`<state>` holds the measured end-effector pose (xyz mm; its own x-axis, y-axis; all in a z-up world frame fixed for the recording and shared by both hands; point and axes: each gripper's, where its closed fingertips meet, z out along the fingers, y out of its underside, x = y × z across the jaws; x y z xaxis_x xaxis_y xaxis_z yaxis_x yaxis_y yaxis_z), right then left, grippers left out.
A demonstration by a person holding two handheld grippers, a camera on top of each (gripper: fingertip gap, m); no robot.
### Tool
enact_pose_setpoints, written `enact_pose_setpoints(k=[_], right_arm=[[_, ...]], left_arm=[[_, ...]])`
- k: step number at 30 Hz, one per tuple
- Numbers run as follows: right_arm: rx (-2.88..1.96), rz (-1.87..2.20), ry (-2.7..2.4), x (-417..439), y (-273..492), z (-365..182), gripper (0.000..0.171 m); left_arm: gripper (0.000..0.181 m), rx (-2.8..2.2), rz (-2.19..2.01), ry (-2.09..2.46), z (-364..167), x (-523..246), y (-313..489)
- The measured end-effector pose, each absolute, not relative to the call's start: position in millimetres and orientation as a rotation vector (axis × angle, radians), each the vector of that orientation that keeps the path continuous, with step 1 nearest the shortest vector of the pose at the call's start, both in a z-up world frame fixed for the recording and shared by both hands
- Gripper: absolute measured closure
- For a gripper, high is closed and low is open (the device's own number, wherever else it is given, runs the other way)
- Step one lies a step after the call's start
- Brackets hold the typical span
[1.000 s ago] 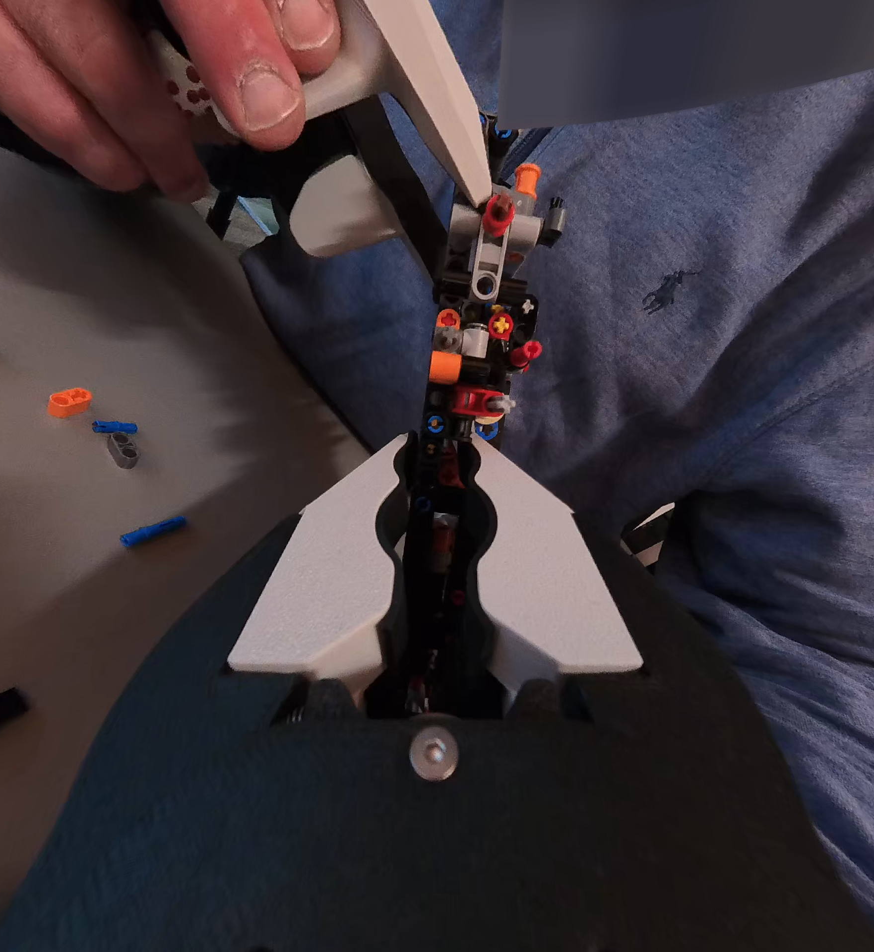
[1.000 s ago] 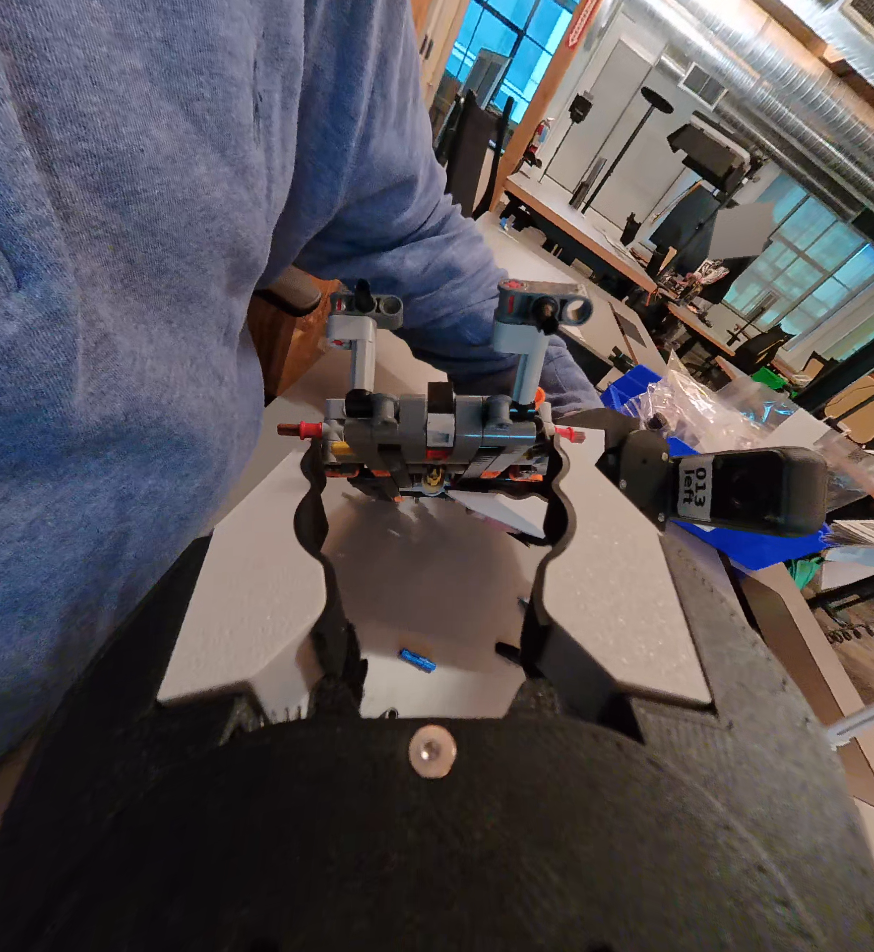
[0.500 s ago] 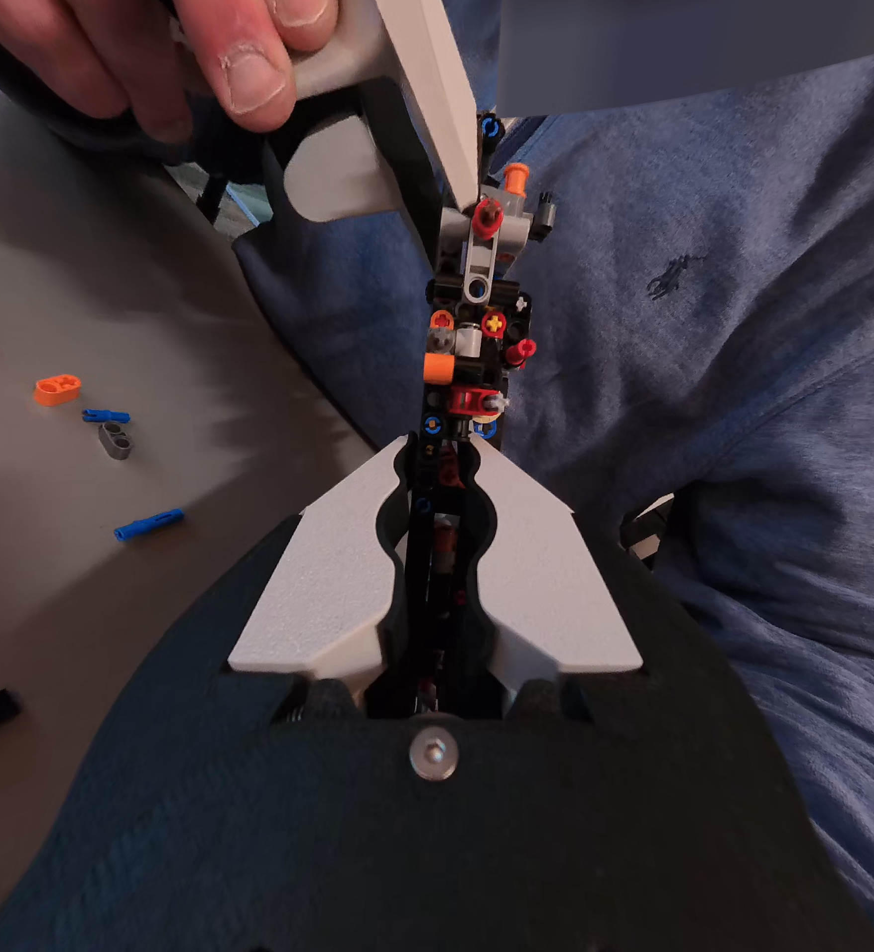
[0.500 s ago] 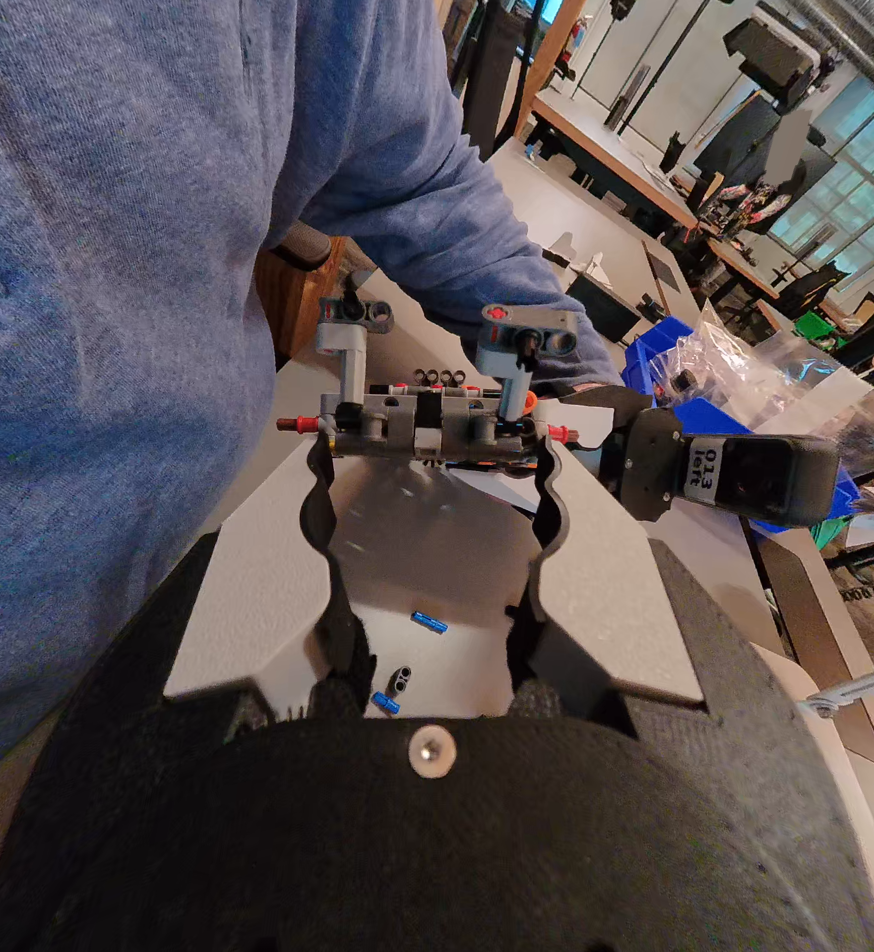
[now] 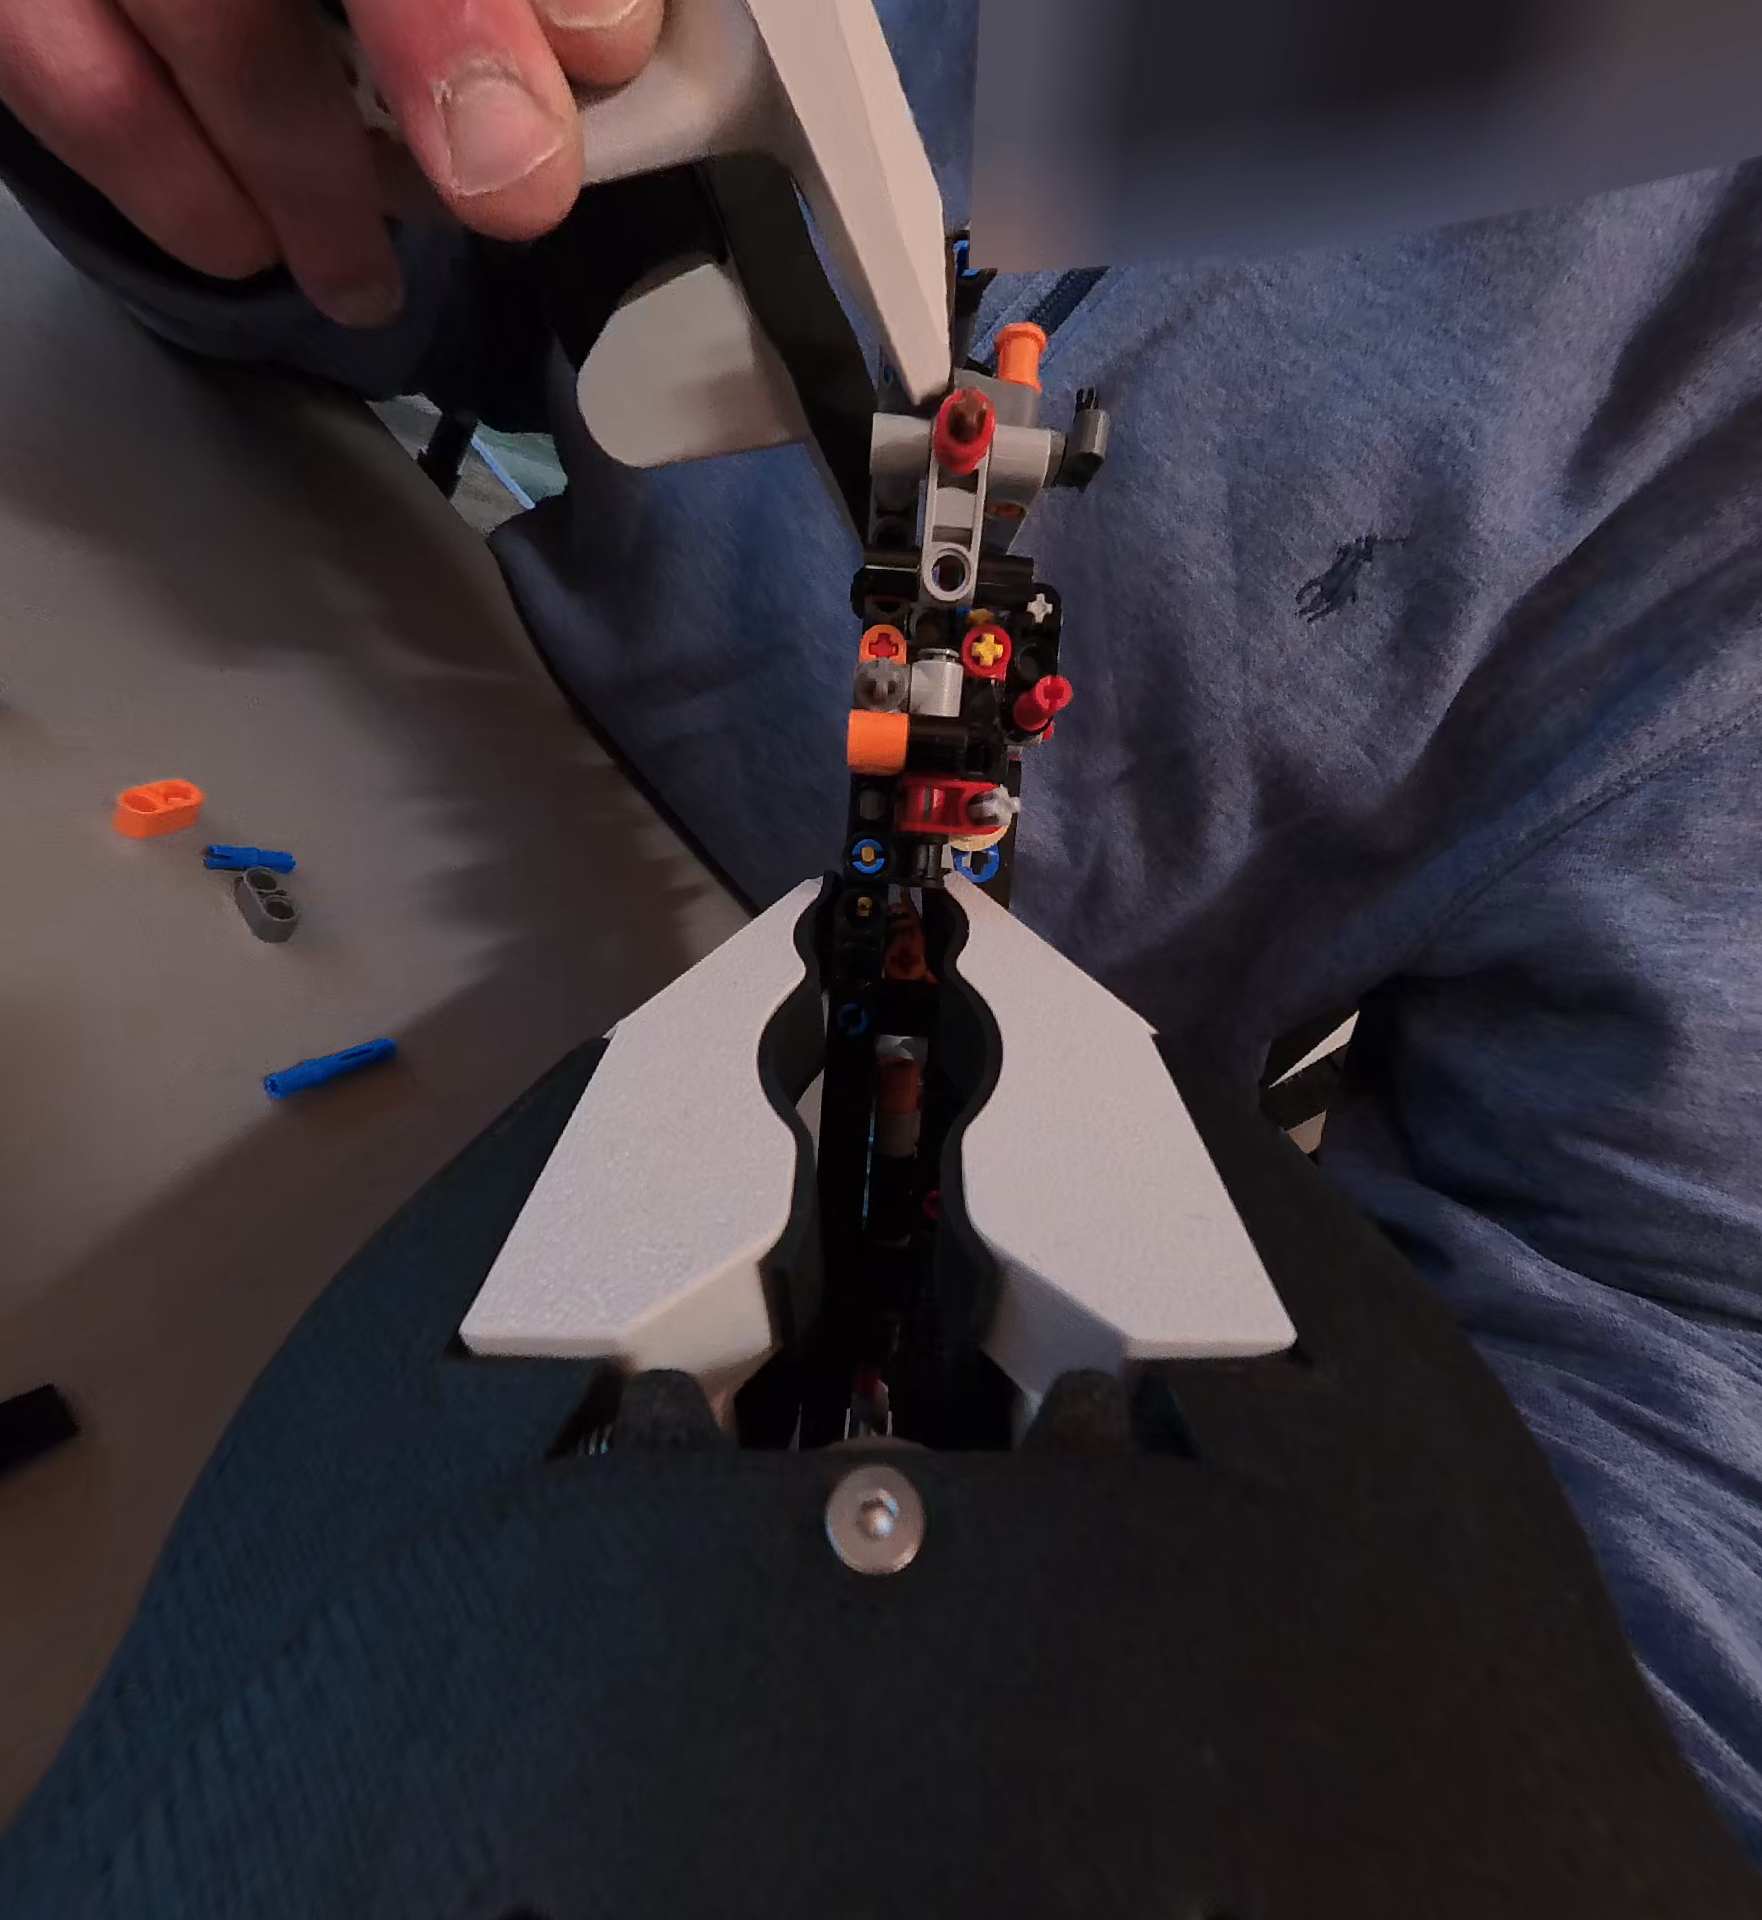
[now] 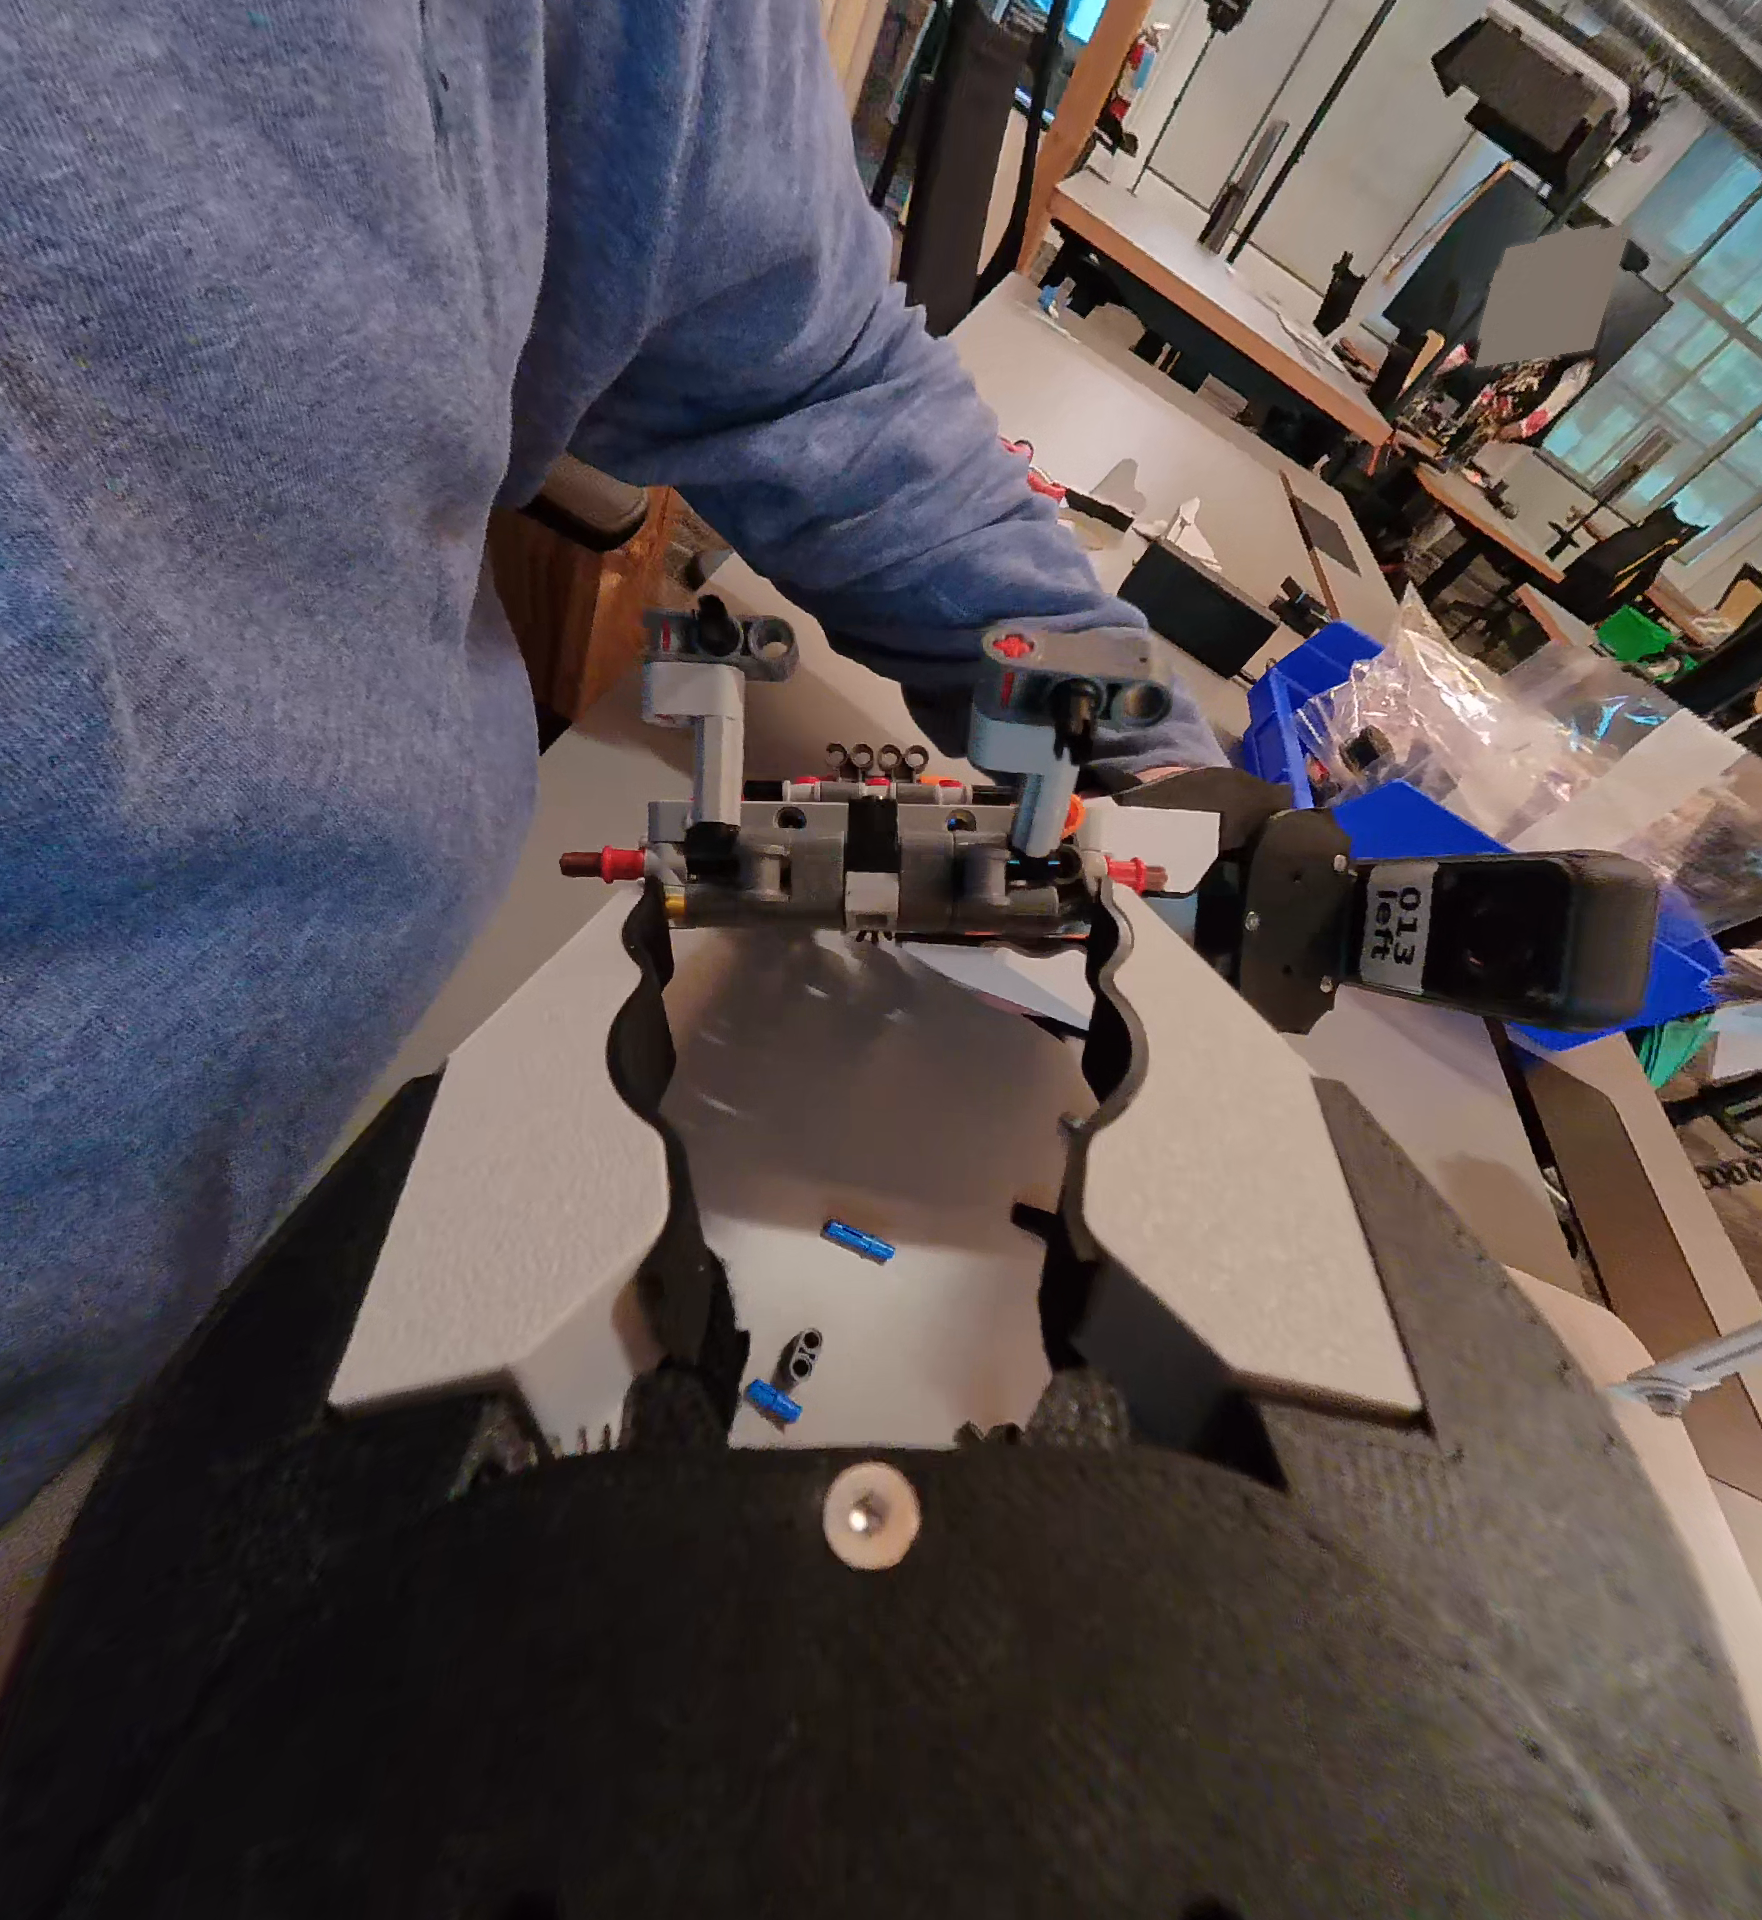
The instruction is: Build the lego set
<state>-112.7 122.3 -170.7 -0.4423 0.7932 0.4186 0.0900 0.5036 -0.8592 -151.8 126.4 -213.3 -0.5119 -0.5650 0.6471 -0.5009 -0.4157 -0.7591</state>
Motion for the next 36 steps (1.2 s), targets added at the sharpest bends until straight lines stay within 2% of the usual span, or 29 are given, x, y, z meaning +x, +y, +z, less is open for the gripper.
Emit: enact_pose_setpoints(k=[22,26,29,35,36], right_arm=[[-0.813,0.991,-1.92,-109.9,131.0,-191.0,0.095],[-0.873,0.999,-1.913,-108.9,138.9,-197.7,0.092],[-0.901,1.03,-1.889,-99.3,145.1,-192.4,0.08],[-1.067,1.136,-1.81,-74.2,165.8,-180.0,0.102],[-1.097,1.15,-1.791,-72.6,168.9,-176.0,0.1]], left_arm=[[0.169,-1.594,-2.107,1.653,-226.8,-154.1,123.6],[0.168,-1.656,-2.104,1.583,-231.2,-155.6,128.0],[0.168,-1.713,-2.072,1.521,-235.6,-155.3,134.7],[0.167,-1.847,-1.969,1.372,-242.6,-160.9,147.7],[0.167,-1.872,-1.934,1.356,-242.7,-161.9,149.6]])
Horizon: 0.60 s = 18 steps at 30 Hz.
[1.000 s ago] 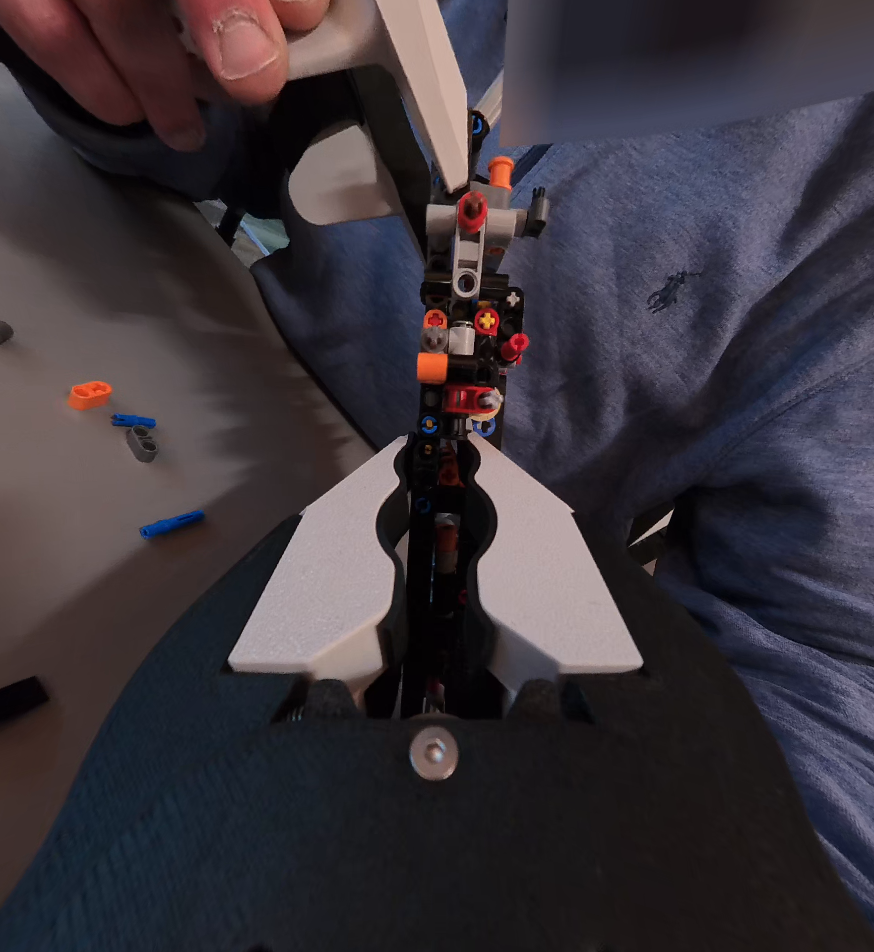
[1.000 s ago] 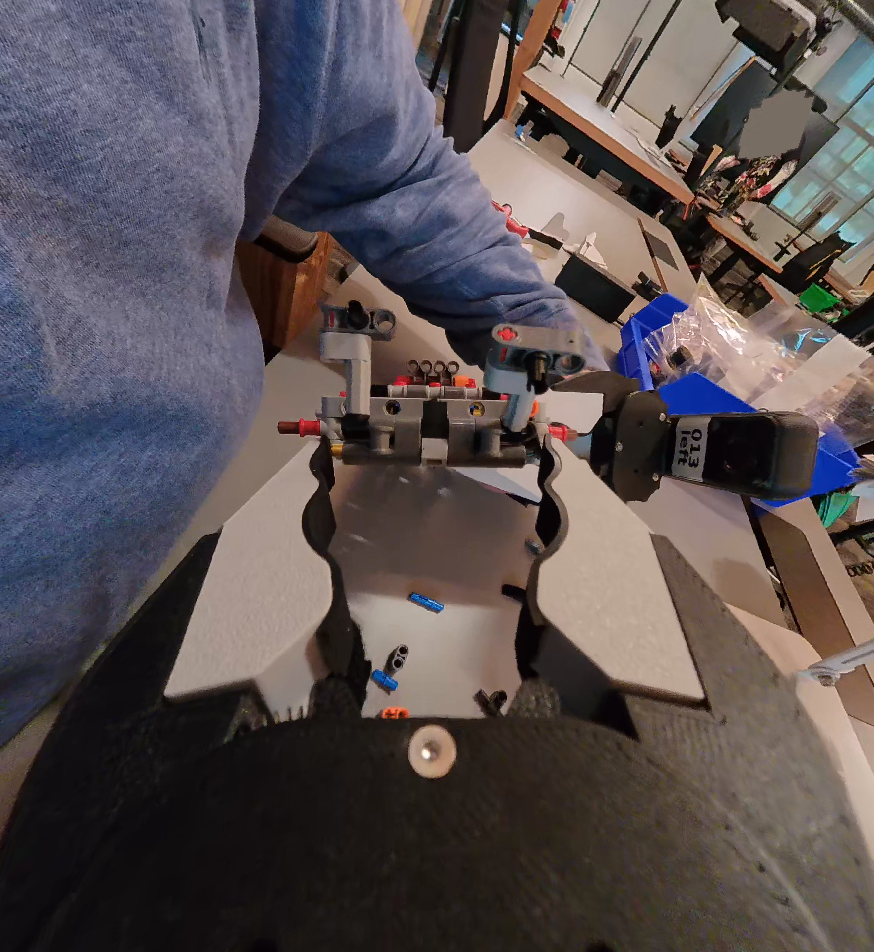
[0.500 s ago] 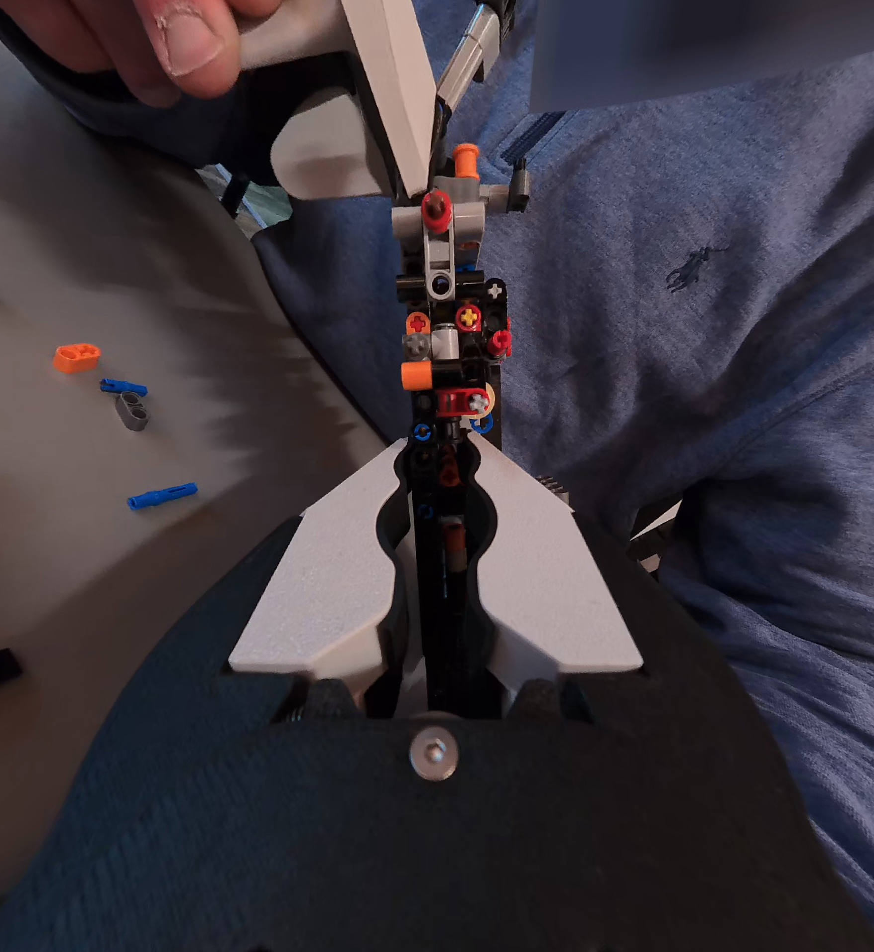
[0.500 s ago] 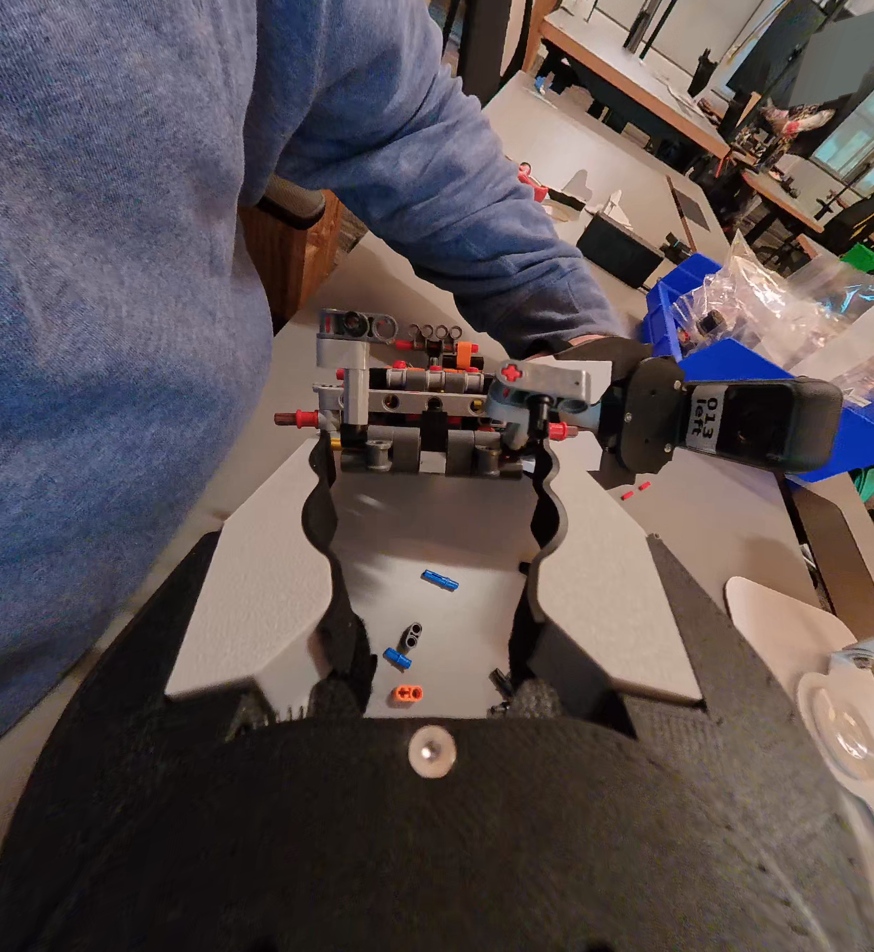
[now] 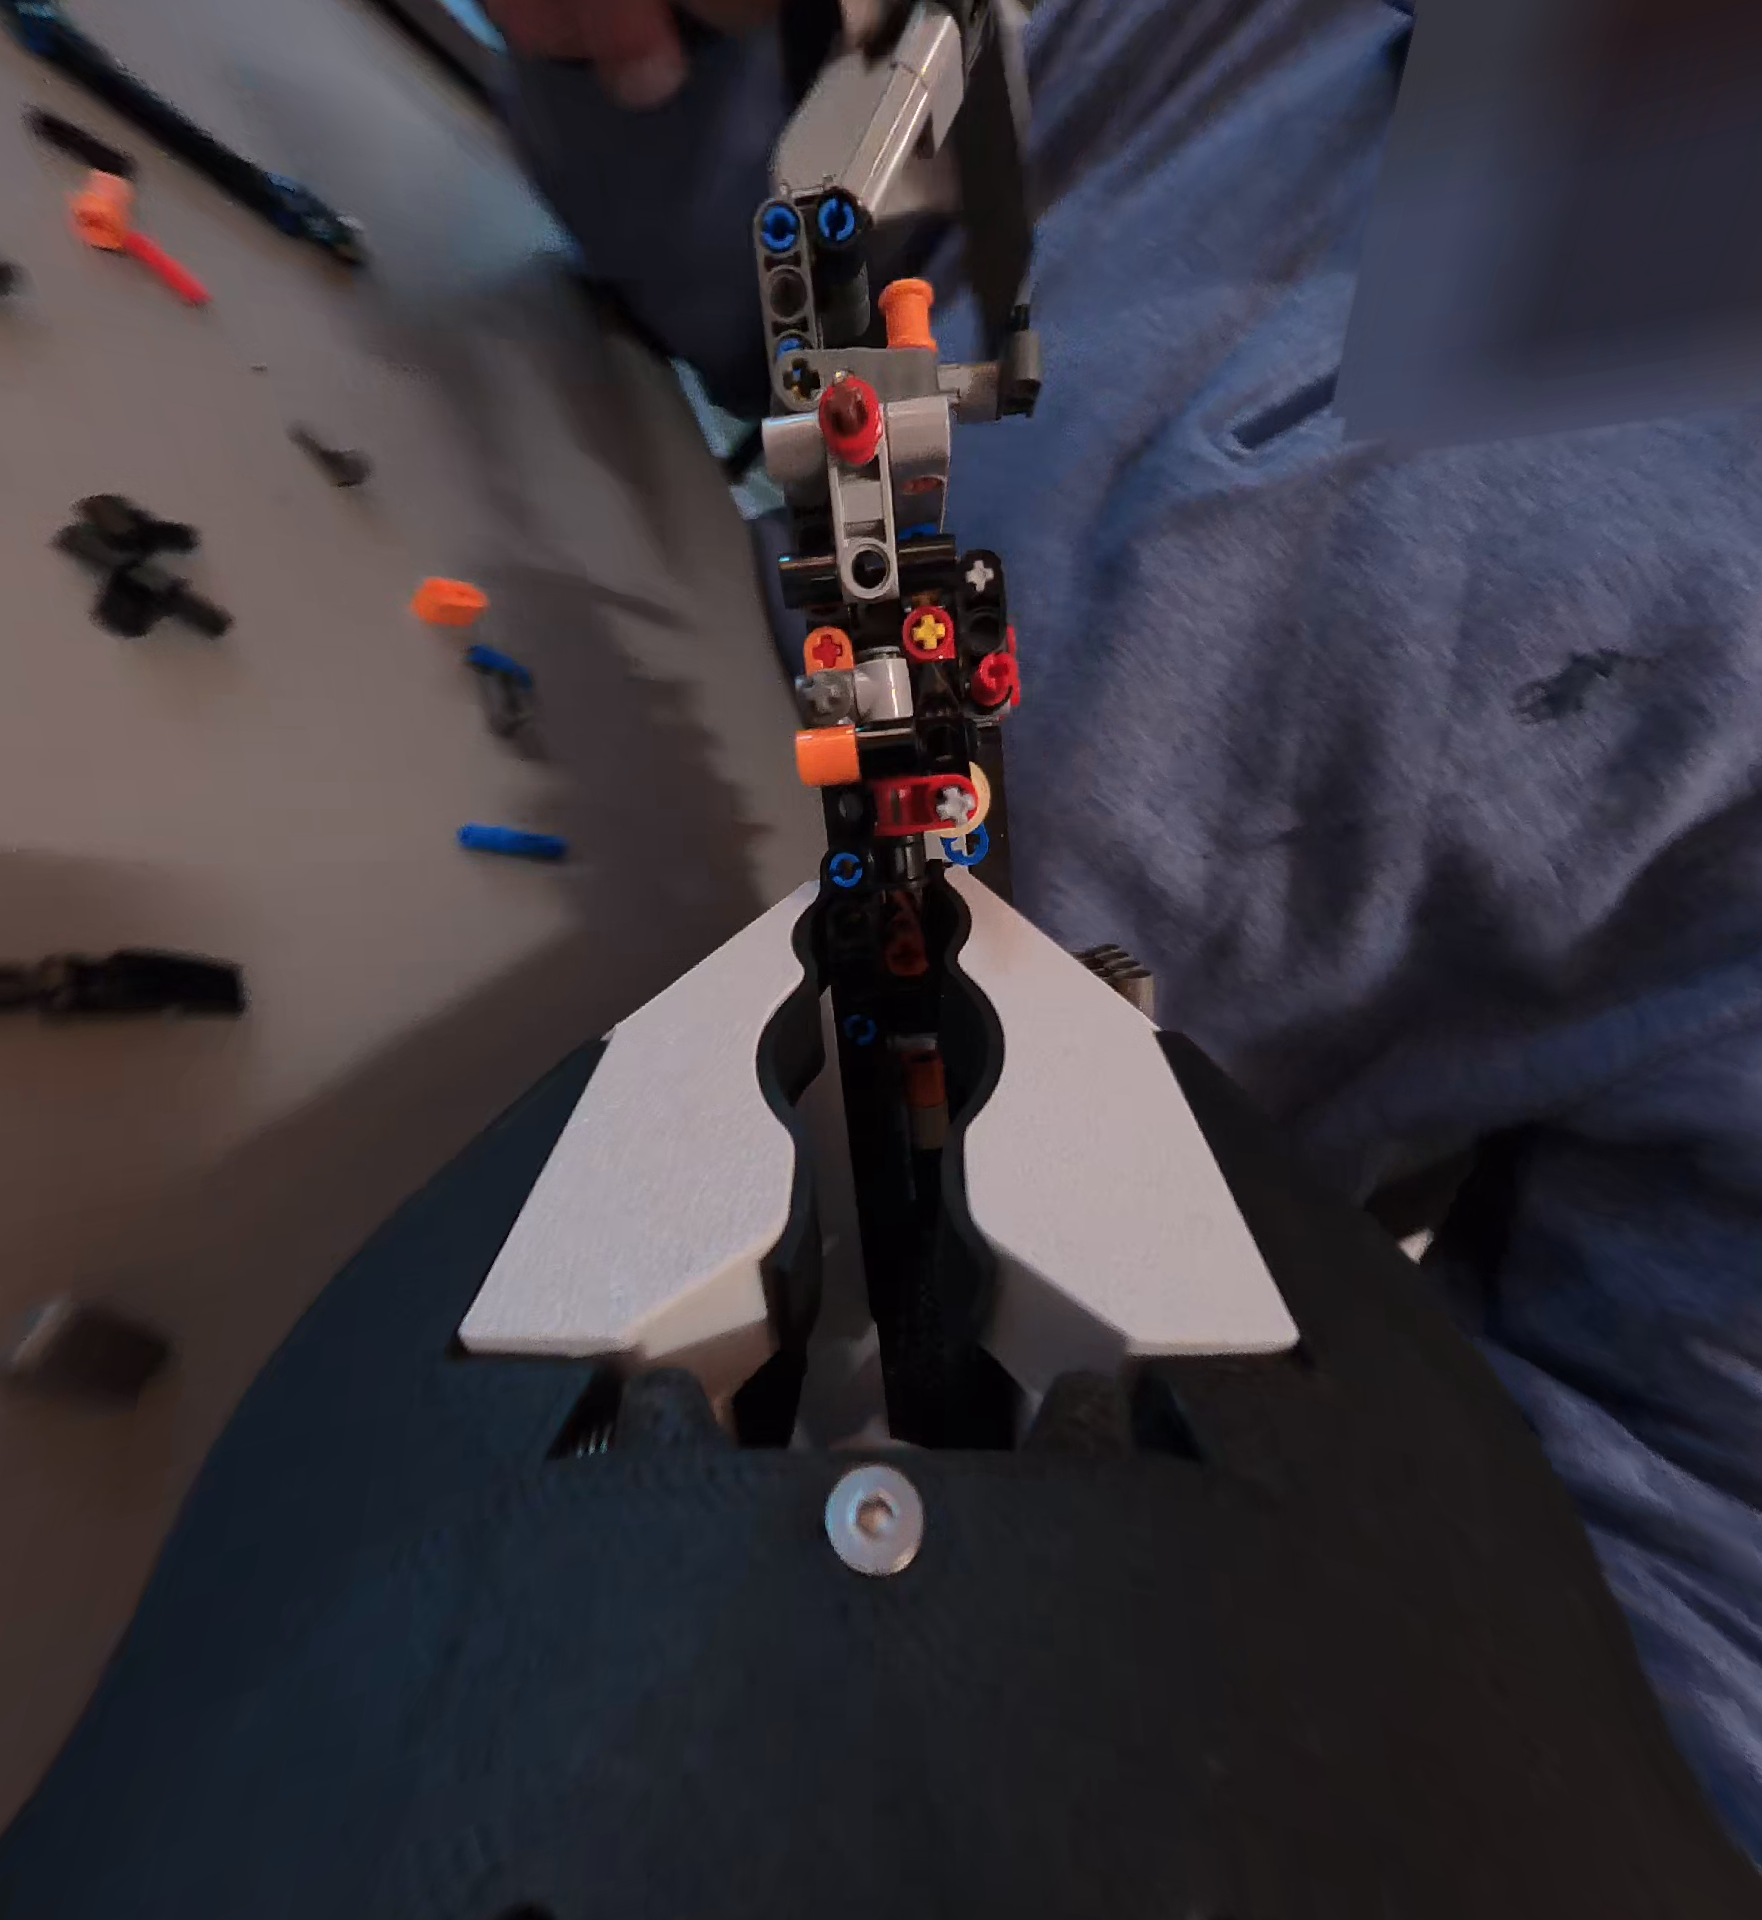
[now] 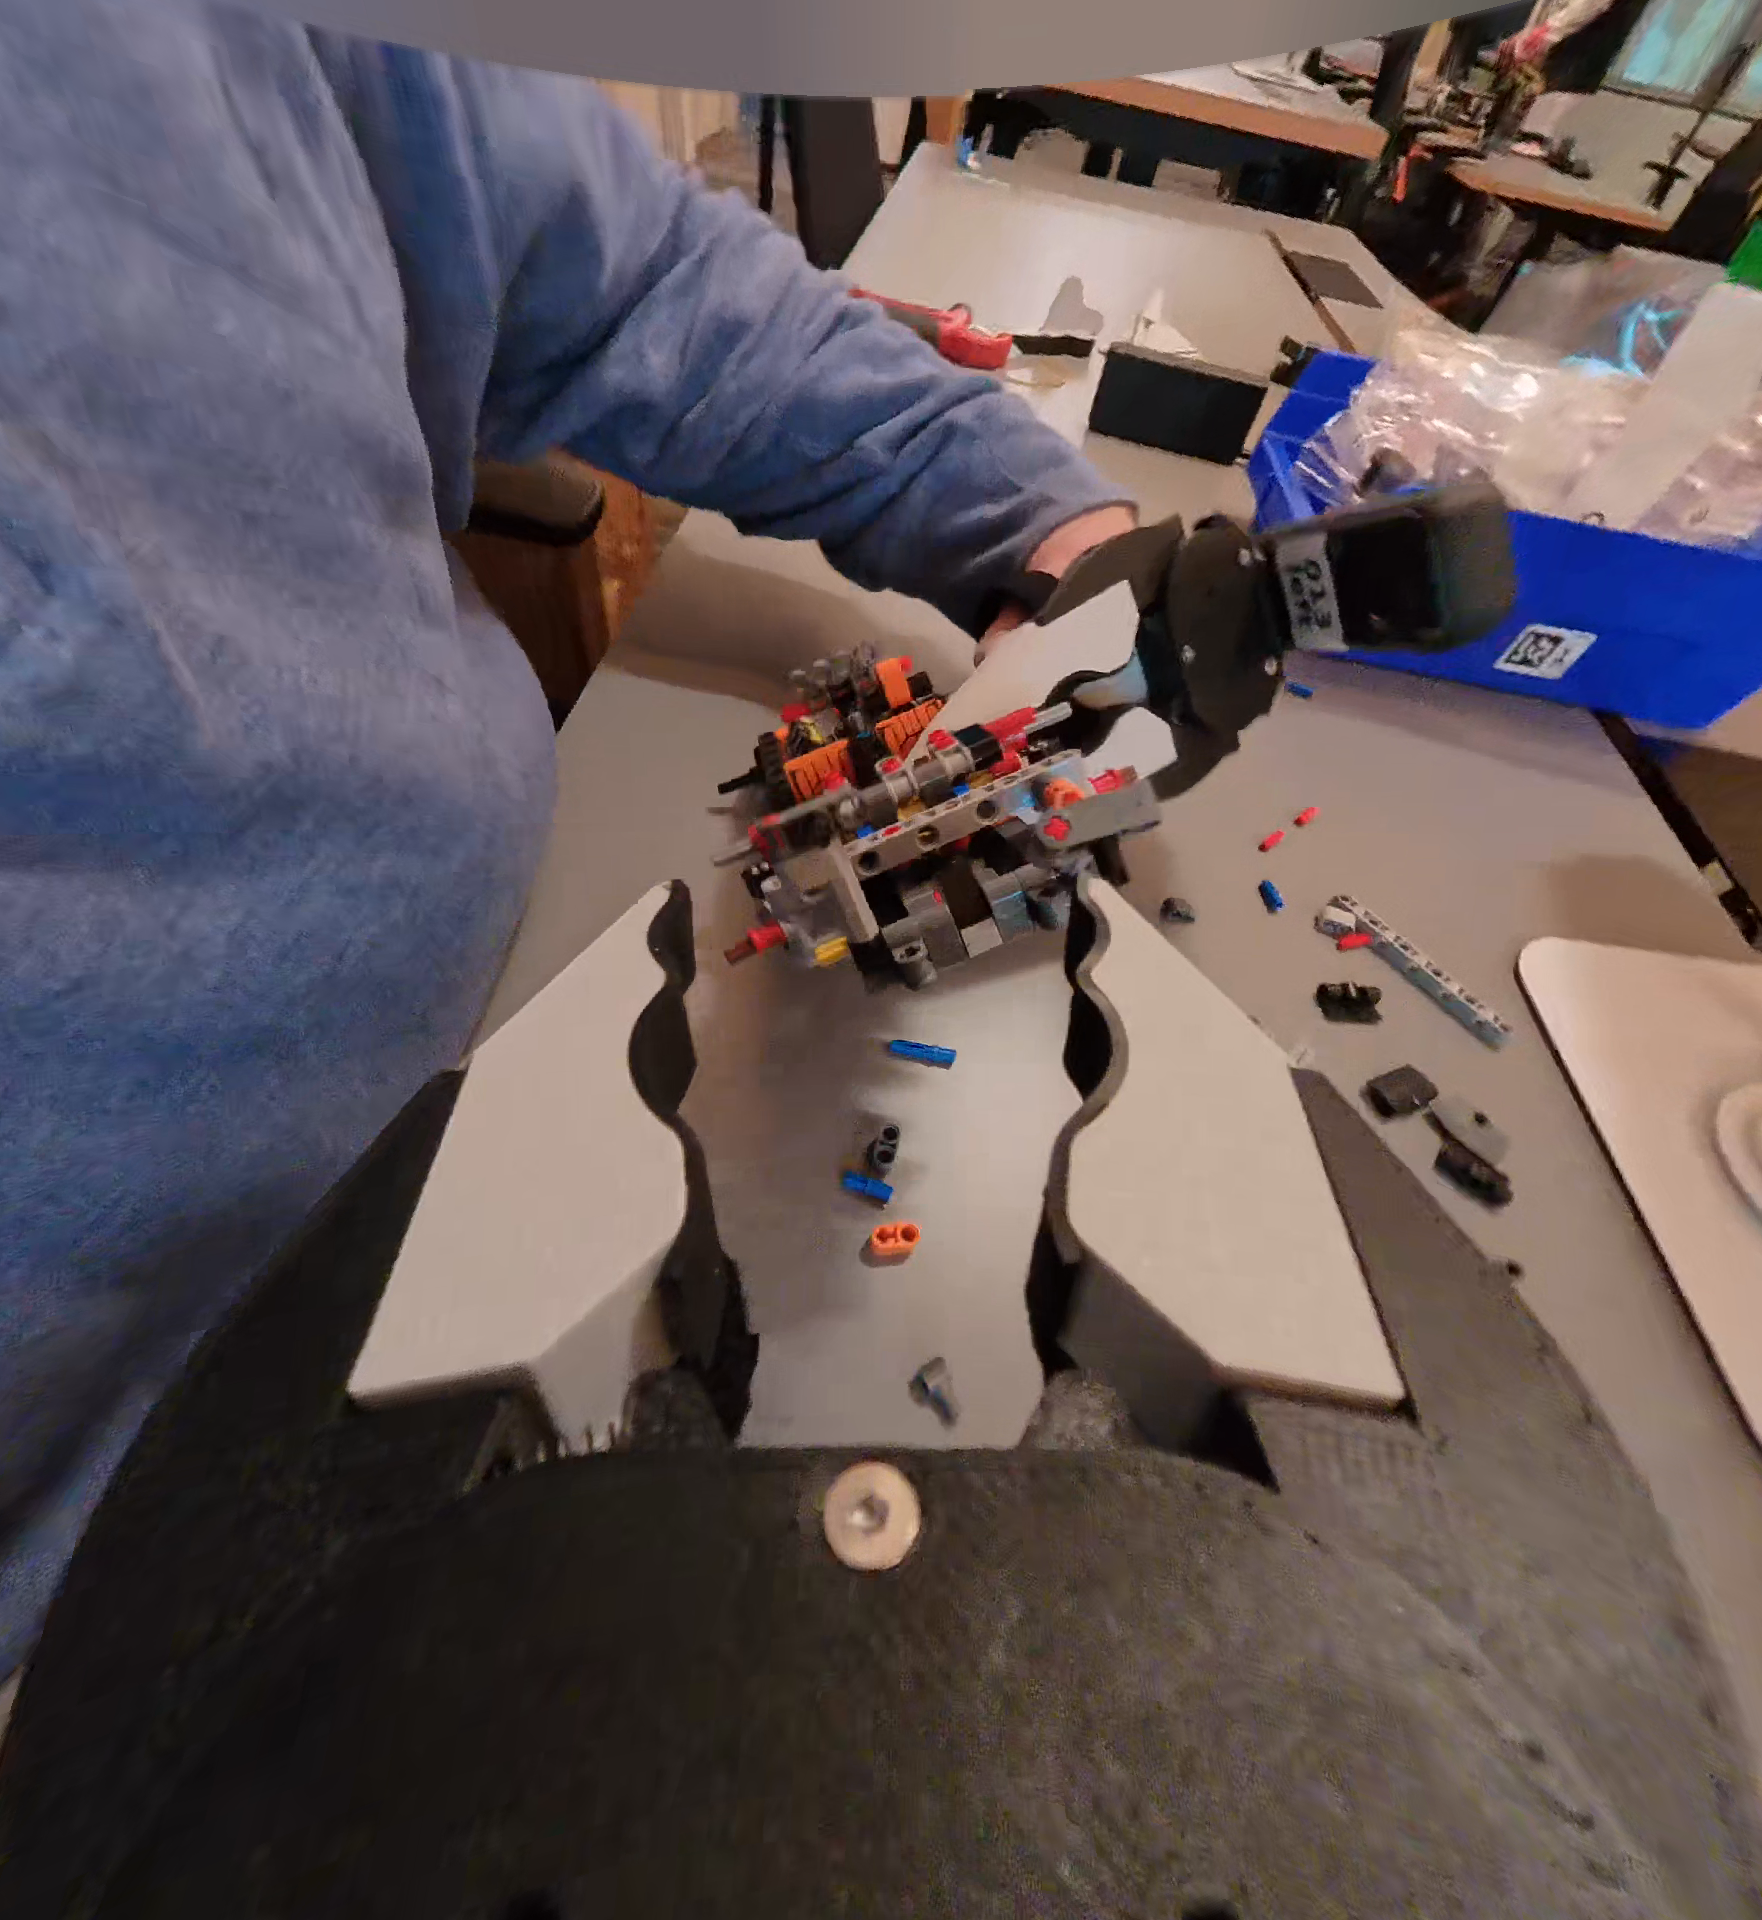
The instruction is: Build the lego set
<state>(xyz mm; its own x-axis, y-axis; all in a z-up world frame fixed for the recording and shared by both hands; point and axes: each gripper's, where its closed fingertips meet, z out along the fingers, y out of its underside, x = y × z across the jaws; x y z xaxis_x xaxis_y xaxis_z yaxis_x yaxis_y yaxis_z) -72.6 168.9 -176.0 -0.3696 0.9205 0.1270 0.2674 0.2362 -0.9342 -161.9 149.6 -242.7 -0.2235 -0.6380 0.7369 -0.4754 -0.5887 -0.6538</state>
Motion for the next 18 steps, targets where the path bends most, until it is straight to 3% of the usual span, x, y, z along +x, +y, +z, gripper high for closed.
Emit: enact_pose_setpoints(k=[5,8,18], right_arm=[[-1.141,1.102,-1.715,-76.0,177.6,-147.6,0.103],[-1.135,0.994,-1.719,-87.3,178.4,-141.1,0.124],[-1.24,0.748,-1.892,-124.9,180.3,-198.5,0.149]], left_arm=[[0.168,-2.049,-1.634,1.353,-241.6,-167.8,153.9],[0.169,-2.135,-1.508,1.36,-238.9,-171.8,150.4],[0.169,-2.301,-1.309,1.347,-244.9,-173.0,142.5]])
